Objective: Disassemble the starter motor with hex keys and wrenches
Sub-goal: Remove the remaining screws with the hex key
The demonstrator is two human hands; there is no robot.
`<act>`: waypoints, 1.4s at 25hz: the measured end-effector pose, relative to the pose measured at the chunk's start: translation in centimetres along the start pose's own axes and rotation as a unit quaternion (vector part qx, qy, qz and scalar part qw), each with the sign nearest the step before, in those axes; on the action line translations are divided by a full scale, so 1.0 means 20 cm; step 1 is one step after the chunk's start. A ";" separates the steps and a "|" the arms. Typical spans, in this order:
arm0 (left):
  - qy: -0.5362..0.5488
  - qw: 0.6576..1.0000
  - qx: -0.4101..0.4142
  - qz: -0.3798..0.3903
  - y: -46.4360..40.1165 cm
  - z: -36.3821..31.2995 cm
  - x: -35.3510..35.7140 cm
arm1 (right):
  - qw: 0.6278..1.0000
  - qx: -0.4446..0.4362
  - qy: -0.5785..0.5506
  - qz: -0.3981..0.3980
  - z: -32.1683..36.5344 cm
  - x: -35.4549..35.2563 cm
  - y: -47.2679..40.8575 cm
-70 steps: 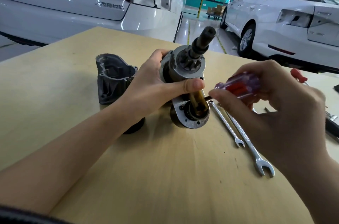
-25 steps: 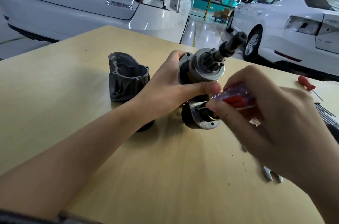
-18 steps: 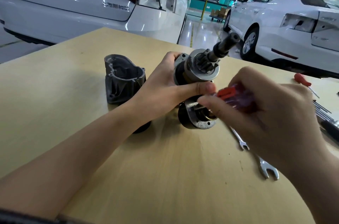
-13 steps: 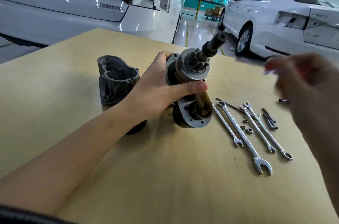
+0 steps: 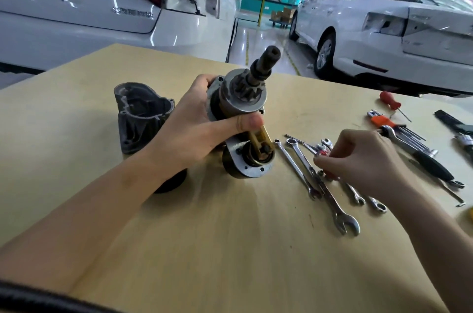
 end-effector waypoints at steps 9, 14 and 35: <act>-0.006 1.000 0.008 0.000 0.00 0.00 0.00 | 0.994 0.006 -0.096 -0.048 -0.12 -0.16 -0.13; -0.016 1.000 0.019 0.001 0.00 -0.01 -0.01 | 0.994 0.072 -0.014 -0.087 -0.31 -0.27 -0.21; -0.040 0.992 -0.029 -0.114 -0.01 -0.01 0.05 | 0.994 0.020 0.108 0.003 -0.32 0.03 -0.22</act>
Point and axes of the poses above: each hand's wrist, its own y-axis away from the middle knuckle, its own x-axis out of the palm, z = x × y, the point moved 5 cm from there along -y, towards the middle knuckle, and after that the axes turned 12 degrees about -y, right-handed, at the moved point
